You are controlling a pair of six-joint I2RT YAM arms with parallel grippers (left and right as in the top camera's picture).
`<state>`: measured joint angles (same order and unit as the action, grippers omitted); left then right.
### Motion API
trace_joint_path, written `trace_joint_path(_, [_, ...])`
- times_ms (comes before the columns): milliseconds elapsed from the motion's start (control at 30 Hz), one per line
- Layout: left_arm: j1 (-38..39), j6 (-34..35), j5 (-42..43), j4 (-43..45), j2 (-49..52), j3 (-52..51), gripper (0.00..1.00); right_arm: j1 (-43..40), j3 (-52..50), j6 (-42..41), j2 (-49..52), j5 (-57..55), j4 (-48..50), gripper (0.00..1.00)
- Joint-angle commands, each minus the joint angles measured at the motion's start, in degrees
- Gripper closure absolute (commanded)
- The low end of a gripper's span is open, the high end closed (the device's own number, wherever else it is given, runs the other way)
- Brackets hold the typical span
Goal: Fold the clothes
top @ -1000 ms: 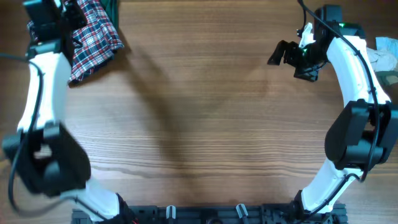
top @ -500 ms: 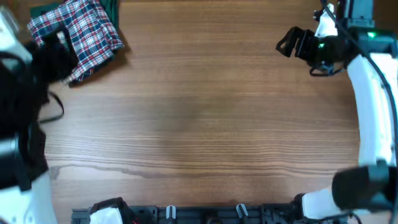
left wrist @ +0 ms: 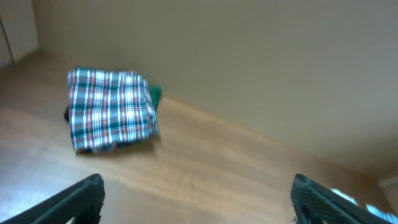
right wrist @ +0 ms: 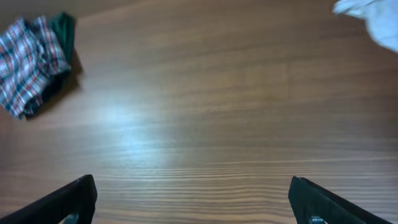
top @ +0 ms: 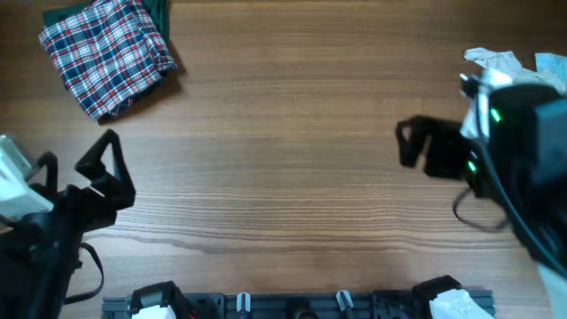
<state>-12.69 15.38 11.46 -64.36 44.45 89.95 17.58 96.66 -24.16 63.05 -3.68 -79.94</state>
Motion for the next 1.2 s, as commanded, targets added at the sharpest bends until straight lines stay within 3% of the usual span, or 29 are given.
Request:
trace_joint_path(0, [0.1,0.1,1.2,-1.6,0.7,-0.2,0.00,1.5,-3.0,-2.8,-8.9,-5.6,-0.6,0.00])
trace_joint_path(100, [0.1,0.1,1.2,-1.7,0.7,-0.2,0.00,1.5,-8.2,-2.8,-19.3,-6.7,1.1,0.00])
trace_joint_path(267, [0.1,0.1,1.1,-1.7,0.8,-0.2,0.00,1.5,-13.3,-3.5,-26.8,-6.4,2.3,0.00])
trace_joint_path(1167, [0.1,0.1,1.2,-3.7,0.8,-0.2,0.00,1.5,-17.4,-4.9,-26.5,-7.1,2.6,0.00])
